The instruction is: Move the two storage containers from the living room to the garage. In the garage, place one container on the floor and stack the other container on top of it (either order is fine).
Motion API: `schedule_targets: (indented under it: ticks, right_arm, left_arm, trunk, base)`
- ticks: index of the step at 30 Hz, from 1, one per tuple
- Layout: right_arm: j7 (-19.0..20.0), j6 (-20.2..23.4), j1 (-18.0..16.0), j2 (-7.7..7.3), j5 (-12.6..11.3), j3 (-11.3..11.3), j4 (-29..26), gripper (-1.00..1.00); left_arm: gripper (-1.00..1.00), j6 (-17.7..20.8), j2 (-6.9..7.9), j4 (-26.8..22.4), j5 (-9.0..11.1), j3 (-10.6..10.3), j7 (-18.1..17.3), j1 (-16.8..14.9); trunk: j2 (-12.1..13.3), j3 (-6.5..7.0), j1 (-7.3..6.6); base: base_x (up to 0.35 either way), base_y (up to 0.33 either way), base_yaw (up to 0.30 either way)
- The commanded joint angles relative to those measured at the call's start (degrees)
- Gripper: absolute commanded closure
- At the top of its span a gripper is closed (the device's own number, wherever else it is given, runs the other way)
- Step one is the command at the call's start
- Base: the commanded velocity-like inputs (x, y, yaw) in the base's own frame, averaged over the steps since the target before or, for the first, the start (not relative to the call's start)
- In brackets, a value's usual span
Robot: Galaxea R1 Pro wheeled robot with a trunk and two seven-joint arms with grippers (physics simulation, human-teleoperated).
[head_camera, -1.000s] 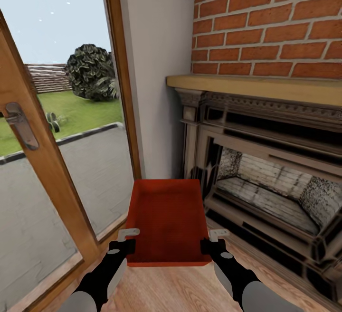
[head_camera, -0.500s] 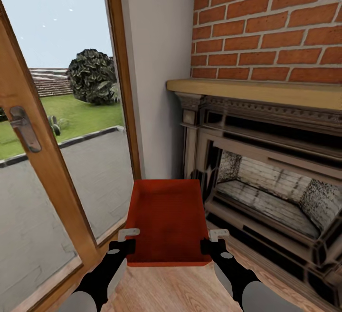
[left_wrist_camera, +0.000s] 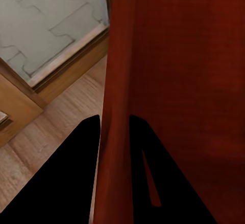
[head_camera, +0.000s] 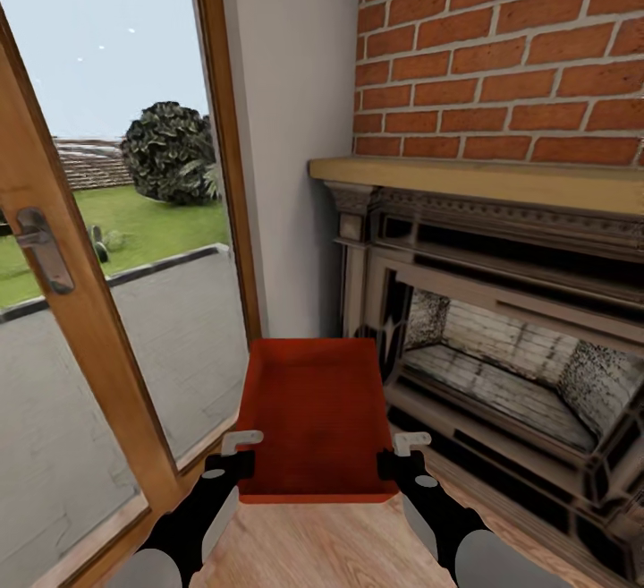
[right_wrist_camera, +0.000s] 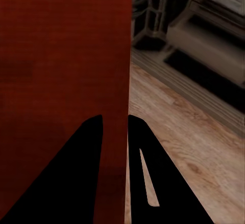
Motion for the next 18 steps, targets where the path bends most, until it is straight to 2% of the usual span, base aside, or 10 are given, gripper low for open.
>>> schedule_targets:
  ticks: [1,18]
  right_arm:
    - [-5.39,-0.20,-0.02,-0.01,-0.68,-0.21,0.23,1.00]
    - [-5.89,0.05,-0.02,0.04,-0.76,-0.23,0.23,1.00]
  left_arm:
    - [1.00,-2.02,0.06,-1.24,-0.94,0.17,0.96,-0.04]
    - [1.00,-2.02,0.03,-1.50,-0.94,0.17,0.96,-0.04]
  trunk:
    - [-0.04,0.02,0.00]
    - [-0.04,1.57,0.00]
  base:
    - [0.000,0.000,-0.071]
    - [0.000,0.000,-0.071]
